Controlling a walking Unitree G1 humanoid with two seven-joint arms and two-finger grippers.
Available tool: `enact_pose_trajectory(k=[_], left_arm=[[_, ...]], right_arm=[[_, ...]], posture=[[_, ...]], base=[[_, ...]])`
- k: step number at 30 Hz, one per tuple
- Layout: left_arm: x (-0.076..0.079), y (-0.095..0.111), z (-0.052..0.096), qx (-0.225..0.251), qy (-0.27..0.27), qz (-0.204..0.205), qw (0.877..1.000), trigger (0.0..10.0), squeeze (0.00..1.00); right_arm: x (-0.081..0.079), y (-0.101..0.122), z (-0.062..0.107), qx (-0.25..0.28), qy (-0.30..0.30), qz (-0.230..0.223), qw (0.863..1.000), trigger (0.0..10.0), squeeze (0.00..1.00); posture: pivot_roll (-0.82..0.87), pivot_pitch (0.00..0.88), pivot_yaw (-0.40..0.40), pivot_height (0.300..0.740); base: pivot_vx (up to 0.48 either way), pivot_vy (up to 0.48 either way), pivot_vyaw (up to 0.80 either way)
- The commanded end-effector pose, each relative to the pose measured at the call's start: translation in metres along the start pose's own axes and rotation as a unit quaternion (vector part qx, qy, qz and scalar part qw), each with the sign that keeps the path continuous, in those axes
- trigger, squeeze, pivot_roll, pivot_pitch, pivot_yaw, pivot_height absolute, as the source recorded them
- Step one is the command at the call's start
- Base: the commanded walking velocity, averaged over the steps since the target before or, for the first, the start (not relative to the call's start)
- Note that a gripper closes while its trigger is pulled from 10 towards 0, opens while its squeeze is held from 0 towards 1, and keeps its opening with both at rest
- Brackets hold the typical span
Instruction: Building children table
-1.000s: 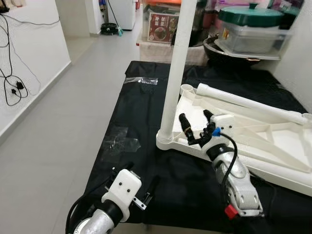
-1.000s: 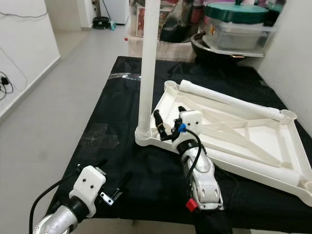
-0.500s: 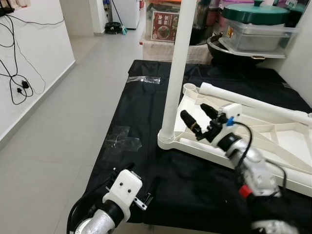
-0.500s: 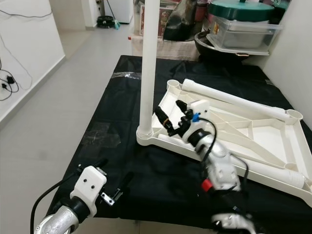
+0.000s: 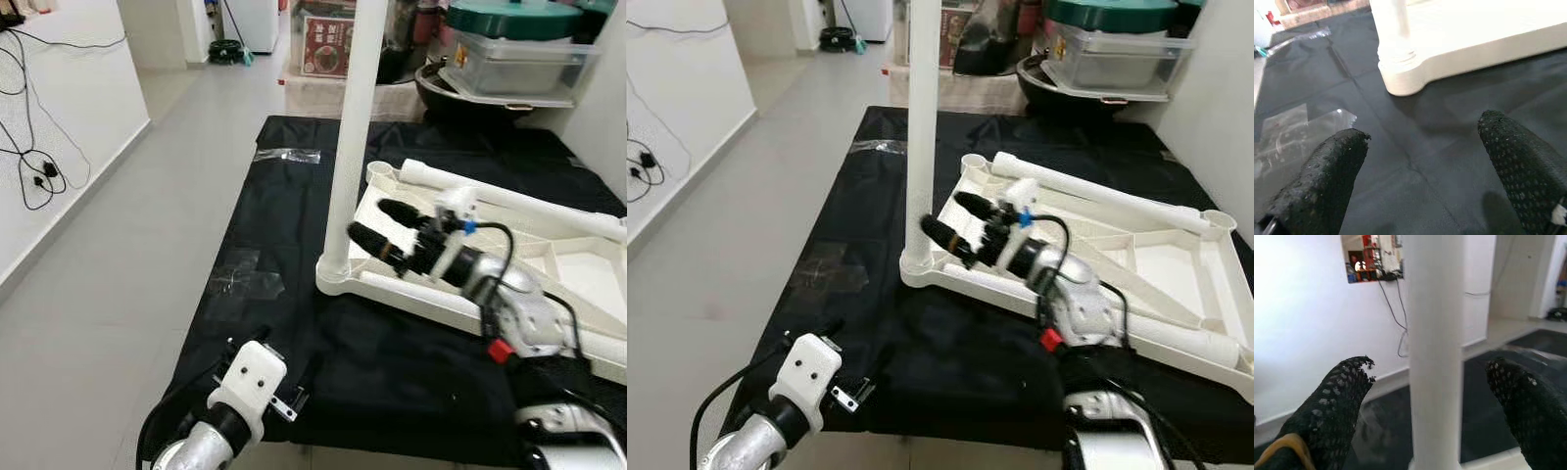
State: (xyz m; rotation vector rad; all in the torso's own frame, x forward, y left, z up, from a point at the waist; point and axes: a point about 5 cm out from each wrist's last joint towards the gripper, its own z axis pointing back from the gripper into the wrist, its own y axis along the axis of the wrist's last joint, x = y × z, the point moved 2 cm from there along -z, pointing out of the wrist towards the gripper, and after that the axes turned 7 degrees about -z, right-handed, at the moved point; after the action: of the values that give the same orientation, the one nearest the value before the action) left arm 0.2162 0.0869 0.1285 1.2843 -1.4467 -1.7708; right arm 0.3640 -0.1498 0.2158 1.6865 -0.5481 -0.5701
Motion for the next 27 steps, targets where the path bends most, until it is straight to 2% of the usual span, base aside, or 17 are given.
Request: enact_pose_trajectory(k=[1, 5, 12, 14, 15, 16, 21, 27], left_arm=[[0.0, 0.006, 0.003, 0.016, 0.008, -0.001, 1.0, 10.0, 0.0], [0.001, 0.014, 0.003, 0.036, 0.009, 0.002, 0.999, 10.0, 0.0], [0.003, 0.021, 0.002, 0.052, 0.01, 0.002, 0.999, 10.0, 0.0], [0.003, 0.024, 0.001, 0.058, 0.011, 0.003, 0.998, 10.0, 0.0], [0.004, 0.03, 0.0, 0.072, 0.014, -0.002, 0.997, 10.0, 0.0], [0.004, 0.03, 0.0, 0.072, 0.014, -0.002, 0.997, 10.0, 0.0], [0.003, 0.037, -0.004, 0.085, 0.017, -0.001, 0.996, 10.0, 0.0], [0.006, 0.035, -0.003, 0.08, 0.019, 0.002, 0.997, 10.0, 0.0]], right_arm=[[-0.003, -0.001, -0.01, 0.001, 0.006, 0.01, 1.0, 10.0, 0.0], [-0.004, -0.002, -0.021, 0.002, 0.011, 0.006, 1.0, 10.0, 0.0], [-0.009, -0.004, -0.031, 0.006, 0.019, 0.004, 1.0, 10.0, 0.0], [-0.013, -0.008, -0.036, 0.004, 0.028, 0.002, 1.0, 10.0, 0.0], [-0.021, -0.017, -0.048, 0.0, 0.029, -0.005, 1.0, 10.0, 0.0], [-0.021, -0.017, -0.048, 0.0, 0.029, -0.005, 1.0, 10.0, 0.0], [-0.032, -0.029, -0.069, 0.002, 0.029, -0.035, 0.999, 10.0, 0.0], [-0.035, -0.035, -0.077, -0.005, 0.026, -0.043, 0.999, 10.0, 0.0]], posture=[[0.14, 0.075, -0.057, 0.74], [0.14, 0.072, -0.064, 0.74], [0.13, 0.066, -0.068, 0.74], [0.13, 0.065, -0.071, 0.74], [0.13, 0.056, -0.072, 0.74], [0.13, 0.056, -0.072, 0.74], [0.14, 0.046, -0.079, 0.74], [0.14, 0.037, -0.083, 0.74]], base=[[0.0, 0.0, 0.0], [0.0, 0.0, 0.0], [0.0, 0.0, 0.0], [0.0, 0.0, 0.0], [0.0, 0.0, 0.0], [0.0, 0.0, 0.0], [0.0, 0.0, 0.0], [0.0, 0.0, 0.0]])
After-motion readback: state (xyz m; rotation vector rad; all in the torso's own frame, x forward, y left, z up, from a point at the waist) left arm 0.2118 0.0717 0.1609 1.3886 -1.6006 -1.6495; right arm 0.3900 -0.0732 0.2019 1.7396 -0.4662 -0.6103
